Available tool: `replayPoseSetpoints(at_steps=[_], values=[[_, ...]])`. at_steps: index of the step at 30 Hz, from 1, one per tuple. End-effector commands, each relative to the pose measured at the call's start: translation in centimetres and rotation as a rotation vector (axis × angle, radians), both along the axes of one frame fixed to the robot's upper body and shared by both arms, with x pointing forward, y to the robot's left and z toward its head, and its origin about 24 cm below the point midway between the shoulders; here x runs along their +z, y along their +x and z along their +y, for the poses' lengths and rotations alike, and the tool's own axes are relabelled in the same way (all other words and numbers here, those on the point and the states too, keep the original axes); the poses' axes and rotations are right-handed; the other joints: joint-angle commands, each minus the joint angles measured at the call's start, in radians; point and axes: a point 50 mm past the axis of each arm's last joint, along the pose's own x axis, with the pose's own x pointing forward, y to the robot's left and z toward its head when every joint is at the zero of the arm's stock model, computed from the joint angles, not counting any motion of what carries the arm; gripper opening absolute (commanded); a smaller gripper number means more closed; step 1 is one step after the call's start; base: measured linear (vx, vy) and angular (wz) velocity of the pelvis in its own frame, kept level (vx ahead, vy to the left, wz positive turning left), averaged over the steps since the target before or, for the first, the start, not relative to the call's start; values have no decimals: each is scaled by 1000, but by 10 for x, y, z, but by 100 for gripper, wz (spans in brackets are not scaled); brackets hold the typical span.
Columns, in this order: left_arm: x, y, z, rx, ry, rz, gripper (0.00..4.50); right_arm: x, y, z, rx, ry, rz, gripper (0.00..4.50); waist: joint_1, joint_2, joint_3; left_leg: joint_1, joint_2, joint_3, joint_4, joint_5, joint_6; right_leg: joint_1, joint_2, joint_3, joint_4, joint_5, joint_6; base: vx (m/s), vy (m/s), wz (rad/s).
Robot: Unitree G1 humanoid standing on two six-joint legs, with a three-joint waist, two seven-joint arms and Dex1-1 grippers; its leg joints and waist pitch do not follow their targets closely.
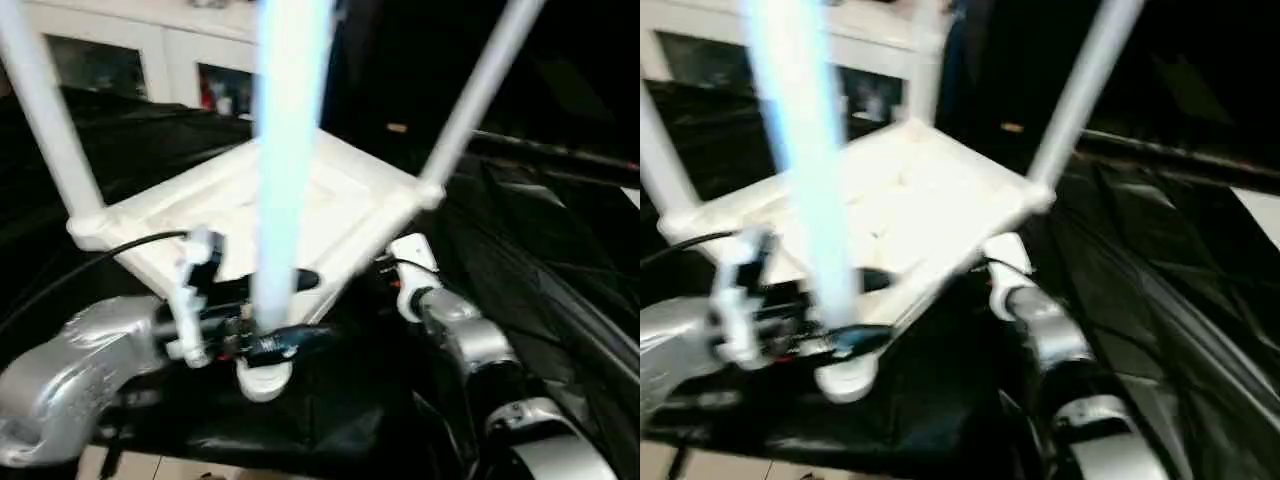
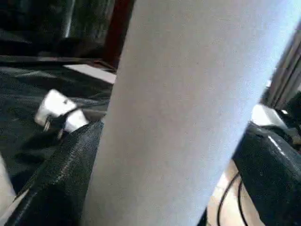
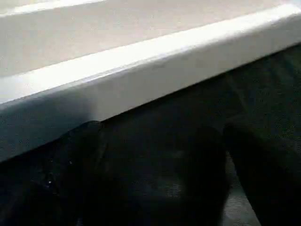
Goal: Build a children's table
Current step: Rotate table base
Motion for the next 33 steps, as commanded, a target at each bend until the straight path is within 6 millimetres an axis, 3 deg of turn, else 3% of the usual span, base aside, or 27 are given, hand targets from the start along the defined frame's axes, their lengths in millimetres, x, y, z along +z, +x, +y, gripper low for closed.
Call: replayPoseSetpoints(at_steps=[1,3,5,6,8,9,10,13,18,22,26,33], values=[[1,10,-19,-32,-1,-24,450,9,3,26,82,26,-32,447,3,29,-48,3,2,3,-76,-322,-79,34,-42,33,-82,-287,-118,0,0,0],[2,16,-26,-34,-10,-36,450,8,3,30,86,27,-31,447,0,28,-49,2,3,1,-75,-329,-82,36,-45,32,-84,-316,-112,0,0,0],[2,20,-36,-60,-27,-38,450,9,4,34,97,35,-34,447,-8,27,-50,-7,4,-2,-78,-317,-83,40,-47,30,-84,-330,-102,0,0,0],[2,22,-42,-70,-34,-43,450,10,4,35,100,38,-35,447,-7,27,-53,-2,4,-1,-74,-316,-82,37,-47,30,-86,-331,-103,0,0,0],[3,25,-53,-94,-49,-50,450,11,5,38,105,42,-36,447,-8,27,-54,0,5,2,-72,-289,-77,36,-44,33,-81,-258,-123,0,0,0],[3,25,-57,-102,-52,-53,450,11,5,39,107,43,-37,447,-6,39,-54,3,5,2,-72,-283,-76,34,-43,33,-79,-231,-131,0,0,0],[3,27,-67,-131,-59,-57,450,11,5,40,114,45,-39,447,-8,39,-56,1,5,4,-72,-265,-73,40,-40,32,-74,-184,-146,0,0,0],[3,30,-79,-154,-66,-69,450,12,5,42,123,49,-42,447,-7,34,-56,2,5,6,-69,-262,-69,40,-39,32,-77,-179,-152,0,0,0],[1,39,-94,-125,-60,-111,450,10,4,45,137,60,-43,447,-12,34,-56,2,6,6,-69,-262,-63,43,-38,31,-78,-163,-162,0,0,0],[-9,51,-95,-21,33,-163,450,10,4,44,128,47,-56,447,-15,34,-54,4,7,6,-70,-286,-52,41,-39,32,-83,-202,-157,0,0,0],[-17,63,-88,81,139,-210,450,14,11,31,64,52,-86,447,-13,35,-53,6,10,5,-70,-287,-48,39,-42,33,-83,-220,-159,0,0,0],[-36,59,-57,109,315,-235,450,30,17,-25,5,25,-160,447,5,36,-51,8,11,9,-68,-253,-40,41,-42,33,-79,-187,-168,0,0,0]])
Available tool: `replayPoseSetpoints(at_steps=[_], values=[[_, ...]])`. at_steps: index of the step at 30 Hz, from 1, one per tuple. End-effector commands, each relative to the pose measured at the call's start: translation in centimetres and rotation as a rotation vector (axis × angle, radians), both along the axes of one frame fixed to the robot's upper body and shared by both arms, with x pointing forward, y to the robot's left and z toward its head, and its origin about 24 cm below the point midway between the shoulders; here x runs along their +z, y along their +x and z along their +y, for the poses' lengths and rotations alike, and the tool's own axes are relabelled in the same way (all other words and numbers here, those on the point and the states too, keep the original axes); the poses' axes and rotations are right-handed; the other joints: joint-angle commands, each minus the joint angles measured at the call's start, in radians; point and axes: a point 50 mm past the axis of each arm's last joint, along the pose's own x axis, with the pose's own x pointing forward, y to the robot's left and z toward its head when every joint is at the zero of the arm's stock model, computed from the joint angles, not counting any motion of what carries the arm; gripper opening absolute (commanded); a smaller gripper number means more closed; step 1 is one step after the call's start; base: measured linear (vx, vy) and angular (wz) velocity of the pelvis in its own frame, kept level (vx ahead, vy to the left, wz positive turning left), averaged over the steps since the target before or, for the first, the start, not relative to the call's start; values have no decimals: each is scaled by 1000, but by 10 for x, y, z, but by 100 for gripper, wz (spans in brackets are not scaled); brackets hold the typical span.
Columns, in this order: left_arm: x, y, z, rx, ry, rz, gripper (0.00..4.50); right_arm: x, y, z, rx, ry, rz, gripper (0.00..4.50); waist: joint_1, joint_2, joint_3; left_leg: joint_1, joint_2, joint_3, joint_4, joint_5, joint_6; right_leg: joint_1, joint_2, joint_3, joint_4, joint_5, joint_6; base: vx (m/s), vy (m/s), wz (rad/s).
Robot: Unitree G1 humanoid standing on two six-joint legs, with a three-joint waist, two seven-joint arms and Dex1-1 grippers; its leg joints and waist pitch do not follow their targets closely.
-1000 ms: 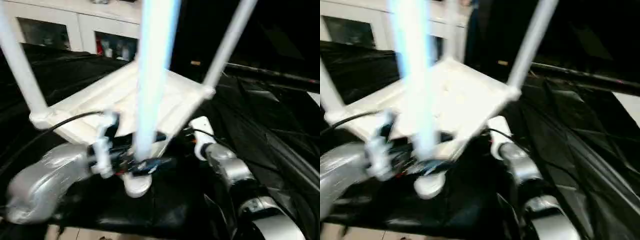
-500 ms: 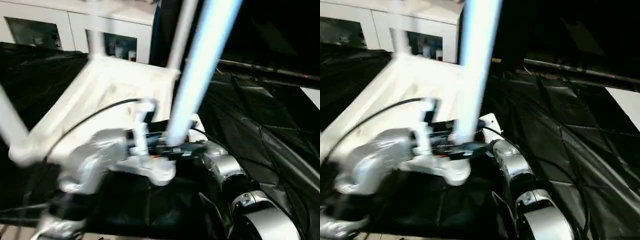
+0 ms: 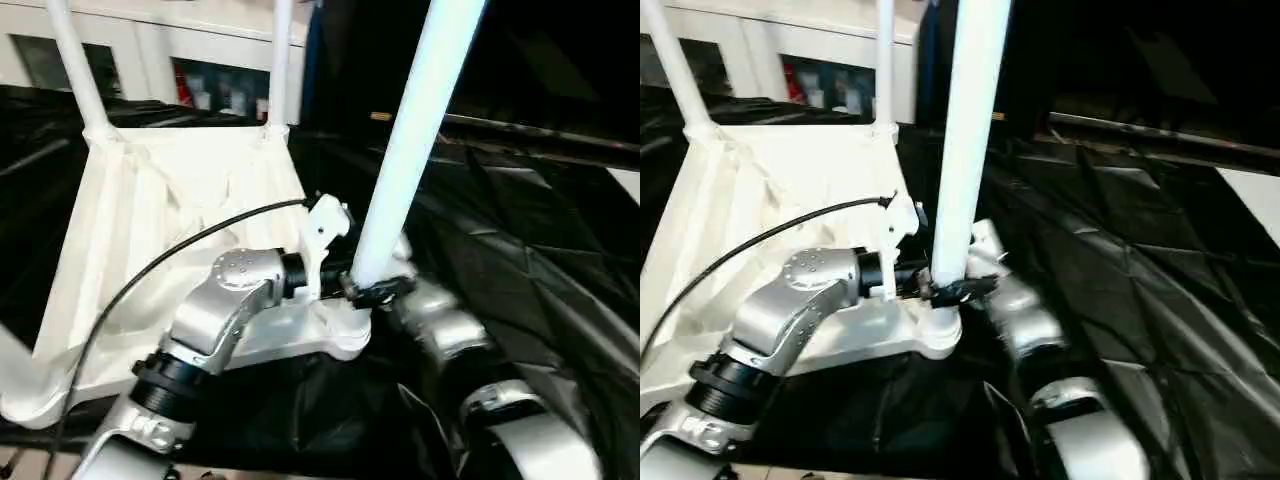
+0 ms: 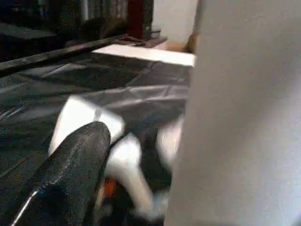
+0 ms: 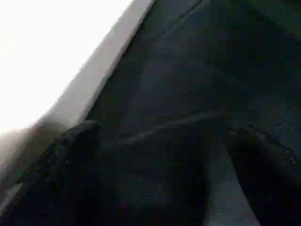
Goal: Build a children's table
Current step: Rotate table base, then rotate leg to tighten
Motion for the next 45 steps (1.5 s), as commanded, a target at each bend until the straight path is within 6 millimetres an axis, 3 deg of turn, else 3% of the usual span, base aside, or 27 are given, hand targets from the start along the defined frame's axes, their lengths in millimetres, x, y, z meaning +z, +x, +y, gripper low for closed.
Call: replayPoseSetpoints(at_steps=[1,3,9,11,12,15,16,17,21,27,39,45], values=[[-12,-5,13,14,74,30,450,10,2,-23,-17,-13,-38,447,8,18,-61,5,1,9,-68,-252,-35,46,-52,34,-73,-193,-150,0,0,0],[-20,-12,22,17,116,85,450,12,-3,-40,25,-65,-41,447,9,16,-61,6,-1,12,-66,-252,-32,46,-50,34,-74,-208,-144,0,0,0],[-33,-27,43,49,247,143,389,19,-19,-69,121,-149,-34,450,10,12,-56,4,1,8,-70,-287,-21,44,-50,33,-85,-302,-131,0,0,0],[-38,-36,53,40,322,156,374,27,-35,-79,225,-148,-15,450,12,13,-53,3,1,8,-71,-296,-14,43,-47,34,-87,-315,-123,0,0,0],[-38,-37,54,38,334,156,370,28,-38,-80,243,-145,-11,450,17,13,-54,5,3,7,-70,-295,-8,45,-48,34,-88,-311,-118,0,0,0],[-40,-39,57,47,365,187,340,32,-56,-82,387,-155,27,450,19,14,-50,7,2,8,-70,-319,-2,34,-49,34,-97,-382,-108,0,0,0],[-40,-39,57,48,371,199,340,32,-61,-83,427,-159,45,450,21,13,-50,6,2,6,-71,-329,-1,37,-51,32,-99,-408,-104,0,0,0],[-40,-39,58,49,373,204,327,32,-63,-83,443,-160,52,450,23,18,-50,8,3,6,-71,-335,-2,34,-50,33,-99,-409,-105,0,0,0],[-38,-39,59,65,400,236,290,34,-81,-84,564,-170,127,450,30,14,-47,7,2,4,-71,-349,4,31,-51,33,-106,-448,-94,0,0,0],[-40,-38,62,70,419,252,241,39,-86,-78,607,-139,142,450,29,14,-48,8,1,1,-70,-351,0,28,-53,31,-110,-485,-80,0,0,0],[-47,-33,75,72,489,255,145,43,-90,-74,653,-131,158,450,33,15,-53,5,3,2,-71,-306,-3,34,-53,33,-98,-377,-110,0,0,0],[-52,-29,79,54,532,250,97,44,-91,-73,656,-134,153,450,33,16,-50,7,1,2,-71,-338,-7,32,-55,32,-105,-436,-95,0,0,0]])
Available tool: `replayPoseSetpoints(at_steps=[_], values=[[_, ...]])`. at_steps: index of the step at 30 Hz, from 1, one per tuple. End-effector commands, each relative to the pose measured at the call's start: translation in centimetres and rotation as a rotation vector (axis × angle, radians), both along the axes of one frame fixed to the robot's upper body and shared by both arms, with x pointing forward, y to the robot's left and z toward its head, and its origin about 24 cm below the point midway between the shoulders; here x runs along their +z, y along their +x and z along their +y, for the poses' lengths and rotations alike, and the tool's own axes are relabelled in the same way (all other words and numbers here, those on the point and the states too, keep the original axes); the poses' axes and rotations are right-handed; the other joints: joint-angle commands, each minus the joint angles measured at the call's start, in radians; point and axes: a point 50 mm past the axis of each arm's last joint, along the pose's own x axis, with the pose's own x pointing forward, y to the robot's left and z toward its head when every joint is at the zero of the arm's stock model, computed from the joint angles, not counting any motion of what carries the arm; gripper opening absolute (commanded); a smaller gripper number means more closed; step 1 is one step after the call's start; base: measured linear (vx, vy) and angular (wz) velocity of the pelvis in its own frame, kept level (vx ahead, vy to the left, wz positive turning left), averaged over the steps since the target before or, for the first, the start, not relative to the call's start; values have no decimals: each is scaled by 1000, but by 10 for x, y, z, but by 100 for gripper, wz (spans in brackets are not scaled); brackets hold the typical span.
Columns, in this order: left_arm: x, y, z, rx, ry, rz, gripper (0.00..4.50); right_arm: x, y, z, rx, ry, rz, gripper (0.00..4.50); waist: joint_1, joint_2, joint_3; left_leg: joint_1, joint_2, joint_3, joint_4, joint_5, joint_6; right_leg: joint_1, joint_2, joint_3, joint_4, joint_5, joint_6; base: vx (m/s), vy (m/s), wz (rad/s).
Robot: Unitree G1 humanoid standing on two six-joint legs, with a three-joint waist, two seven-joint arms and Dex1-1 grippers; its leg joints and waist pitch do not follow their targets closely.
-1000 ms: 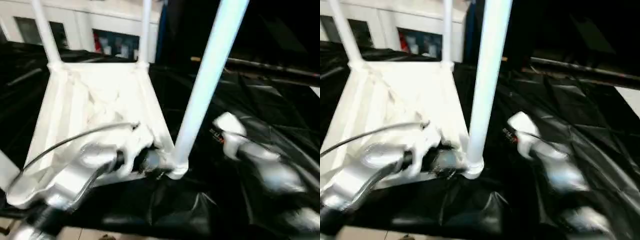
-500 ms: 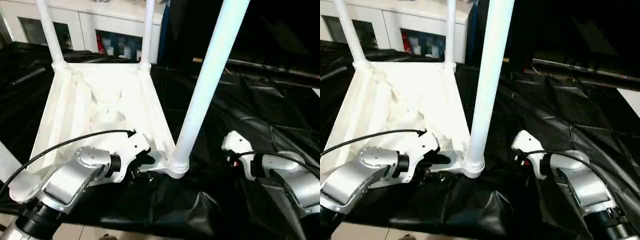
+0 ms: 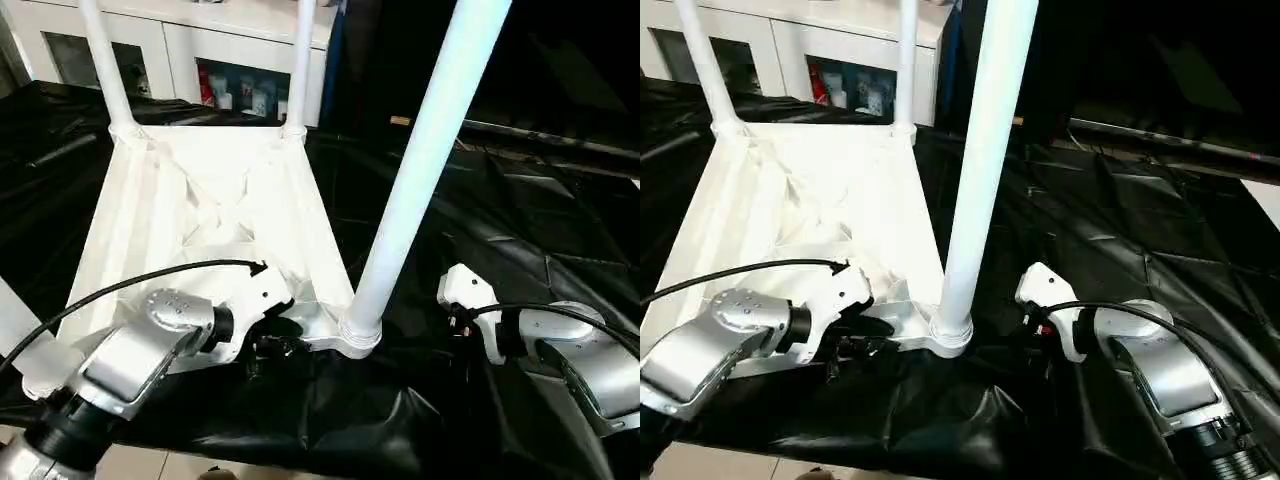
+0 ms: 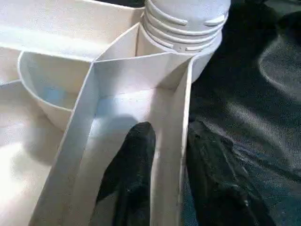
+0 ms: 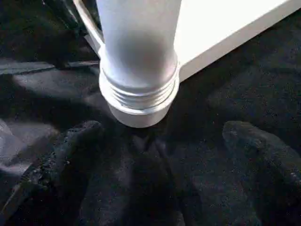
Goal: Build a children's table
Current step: Rotate leg to tighten
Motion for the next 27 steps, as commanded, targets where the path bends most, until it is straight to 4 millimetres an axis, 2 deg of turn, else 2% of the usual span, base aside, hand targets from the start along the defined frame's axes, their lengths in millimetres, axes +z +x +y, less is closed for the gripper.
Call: replayPoseSetpoints(at_steps=[1,7,10,11,12,14,16,21,27], values=[[-4,3,4,4,48,-3,89,5,-2,-2,12,-11,-5,450,2,14,-48,8,1,2,-72,-345,-8,29,-55,31,-105,-446,-99,0,0,0],[-5,4,6,-11,52,8,42,6,-2,0,15,20,-4,450,0,12,-47,11,0,-1,-71,-373,-11,25,-57,29,-114,-528,-72,0,0,0],[-6,5,7,-8,26,23,17,9,2,8,-2,87,-2,450,-2,11,-47,9,-1,-3,-70,-384,-12,22,-59,26,-117,-558,-65,0,0,0],[-6,5,6,-10,-1,35,9,8,2,12,7,99,-8,450,-4,7,-47,7,-1,-4,-71,-387,-13,23,-59,25,-118,-568,-60,0,0,0],[-6,5,6,-10,-2,35,3,8,2,13,8,99,-8,450,-4,9,-47,10,-1,-5,-71,-389,-15,21,-60,24,-118,-574,-58,0,0,0],[-7,4,6,-23,-19,49,3,4,4,20,18,93,-20,450,-4,6,-48,10,0,-5,-71,-387,-15,21,-59,25,-118,-564,-60,0,0,0],[-8,4,6,-33,-29,58,3,1,5,25,22,80,-33,450,-5,9,-48,7,0,-5,-73,-379,-17,23,-60,26,-115,-549,-64,0,0,0],[-9,6,5,-57,-39,62,3,-6,17,41,-15,68,-70,450,-7,10,-47,14,-2,-3,-72,-387,-23,17,-61,27,-118,-563,-69,0,0,0],[-10,8,6,-61,-39,64,3,-6,26,51,-39,109,-78,450,-5,14,-48,13,-1,-3,-75,-388,-26,20,-60,29,-113,-532,-78,0,0,0]])
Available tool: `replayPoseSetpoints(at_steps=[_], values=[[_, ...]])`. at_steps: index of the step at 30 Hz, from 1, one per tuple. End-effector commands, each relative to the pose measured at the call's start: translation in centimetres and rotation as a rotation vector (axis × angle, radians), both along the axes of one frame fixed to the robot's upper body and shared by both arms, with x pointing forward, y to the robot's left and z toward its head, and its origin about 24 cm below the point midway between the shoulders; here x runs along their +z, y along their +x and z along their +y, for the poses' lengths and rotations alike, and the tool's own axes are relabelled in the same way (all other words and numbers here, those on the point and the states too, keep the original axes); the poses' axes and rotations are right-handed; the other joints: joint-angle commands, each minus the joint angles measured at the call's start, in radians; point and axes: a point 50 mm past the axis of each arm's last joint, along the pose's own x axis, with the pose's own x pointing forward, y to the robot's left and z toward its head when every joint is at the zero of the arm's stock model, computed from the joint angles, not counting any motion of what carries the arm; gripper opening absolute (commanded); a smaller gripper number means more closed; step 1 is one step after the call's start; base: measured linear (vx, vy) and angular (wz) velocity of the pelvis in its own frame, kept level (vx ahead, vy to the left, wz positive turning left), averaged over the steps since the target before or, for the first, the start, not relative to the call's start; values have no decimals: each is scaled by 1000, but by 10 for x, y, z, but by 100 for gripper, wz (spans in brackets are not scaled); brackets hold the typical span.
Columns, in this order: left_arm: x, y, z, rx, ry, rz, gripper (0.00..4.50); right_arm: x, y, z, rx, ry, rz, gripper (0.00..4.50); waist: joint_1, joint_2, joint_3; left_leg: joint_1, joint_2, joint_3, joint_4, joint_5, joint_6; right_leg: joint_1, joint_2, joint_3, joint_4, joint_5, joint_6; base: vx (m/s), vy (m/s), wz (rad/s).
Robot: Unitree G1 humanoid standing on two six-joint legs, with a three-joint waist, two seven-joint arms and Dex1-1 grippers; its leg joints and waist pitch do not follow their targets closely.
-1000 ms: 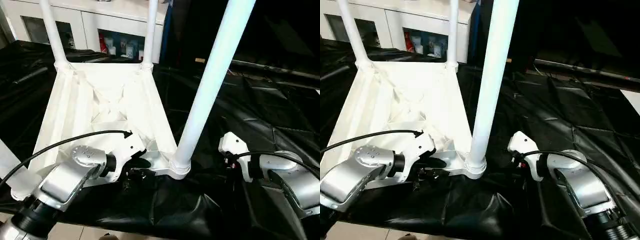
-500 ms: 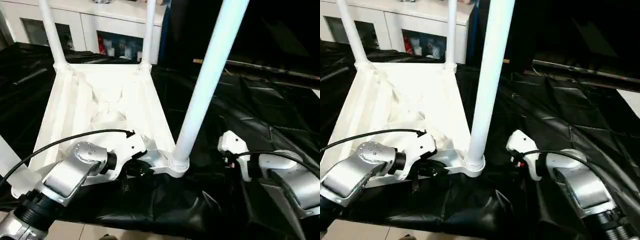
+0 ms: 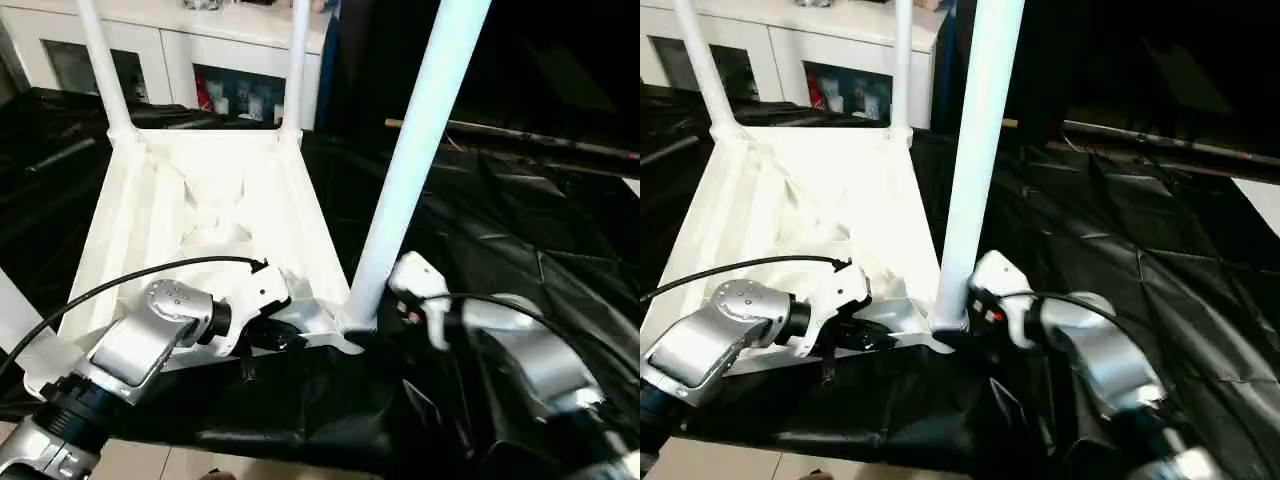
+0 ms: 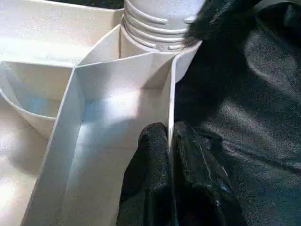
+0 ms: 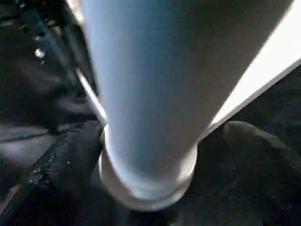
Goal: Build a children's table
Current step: Rotate leg to tighten
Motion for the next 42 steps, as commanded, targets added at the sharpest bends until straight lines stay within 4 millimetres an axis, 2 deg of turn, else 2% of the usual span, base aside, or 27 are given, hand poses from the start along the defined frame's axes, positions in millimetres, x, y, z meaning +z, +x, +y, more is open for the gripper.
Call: replayPoseSetpoints(at_steps=[1,3,4,7,9,14,21,26,28,31,32,34,35,36,37,38,39,40,41,42], values=[[-6,0,2,1,-6,31,3,3,6,-2,-17,2,-16,450,-2,10,-45,8,-1,-2,-74,-388,-25,20,-59,29,-111,-533,-77,0,0,0],[-6,1,2,2,-4,31,3,2,6,-1,-12,0,-17,450,-2,9,-45,9,-1,-2,-74,-392,-24,18,-60,29,-113,-551,-72,0,0,0],[-6,1,2,2,-4,31,1,2,7,0,-11,-2,-18,431,-2,10,-44,10,-1,-2,-74,-396,-24,17,-60,29,-115,-559,-70,0,0,0],[-6,2,4,3,-2,32,0,0,7,1,1,-1,-10,420,-3,8,-43,10,-2,-3,-73,-408,-25,16,-62,27,-119,-595,-59,0,0,0],[-6,2,4,5,0,32,0,-1,8,1,2,-2,-10,394,-4,8,-42,11,-2,-5,-73,-420,-27,14,-62,25,-122,-623,-50,0,0,0],[-7,2,6,7,1,33,0,-1,8,2,2,10,-7,362,-5,9,-42,10,-2,-7,-75,-428,-27,14,-63,23,-125,-636,-44,0,0,0],[-4,3,8,11,-12,32,0,-1,9,4,-11,52,4,288,-6,7,-41,12,-3,-7,-75,-439,-24,11,-64,22,-130,-651,-41,0,0,0],[0,7,11,25,-14,14,0,-2,10,6,-11,68,9,277,-7,7,-40,13,-4,-10,-75,-447,-25,10,-64,19,-132,-661,-38,0,0,0],[2,9,11,43,-15,5,0,-3,10,6,-24,76,9,275,-9,9,-41,10,-3,-12,-79,-448,-27,14,-64,17,-131,-649,-42,0,0,0],[0,19,7,114,-5,-28,0,-8,20,7,-161,75,1,274,-16,8,-41,11,-4,-13,-83,-449,-32,16,-61,12,-133,-620,-50,0,0,0],[-2,23,5,145,3,-47,0,-12,24,7,-236,71,4,274,-20,9,-40,16,-7,-13,-79,-466,-37,10,-61,9,-138,-642,-48,0,0,0],[-4,31,0,205,13,-74,0,-19,30,9,-357,70,10,274,-34,12,-39,19,-9,-17,-77,-486,-42,11,-64,-1,-147,-672,-38,0,0,0],[-5,38,-5,247,22,-94,0,-25,36,12,-468,79,29,274,-37,13,-41,18,-8,-19,-78,-490,-43,15,-64,-4,-147,-670,-37,-53,30,-11],[-5,38,-5,247,22,-94,0,-25,36,12,-468,79,29,274,-43,19,-41,18,-9,-23,-80,-502,-44,20,-66,-14,-154,-667,-36,0,0,0],[-6,43,-10,281,28,-108,0,-29,39,15,-548,82,43,274,-44,21,-43,19,-6,-26,-83,-509,-45,26,-67,-19,-154,-653,-37,0,0,0],[-6,43,-10,281,28,-108,0,-29,39,15,-548,82,43,274,-48,24,-43,16,-4,-29,-88,-518,-42,35,-70,-30,-156,-627,-39,0,0,0],[-7,51,-20,318,40,-129,0,-35,44,22,-665,85,63,274,-50,24,-42,22,-2,-28,-89,-535,-34,35,-68,-39,-163,-598,-45,0,0,0],[-7,51,-20,318,40,-129,0,-35,44,22,-665,85,63,273,-52,34,-40,33,-2,-28,-88,-563,-34,30,-74,-53,-172,-603,-46,0,0,0],[-8,57,-33,324,41,-142,0,-34,48,36,-700,96,60,273,-56,36,-38,35,0,-28,-89,-574,-34,30,-73,-60,-177,-604,-43,0,0,0],[-8,62,-49,329,42,-160,0,-31,51,56,-699,108,46,273,-62,42,-34,48,4,-28,-90,-626,-33,29,-69,-83,-191,-607,-34,0,0,0]])
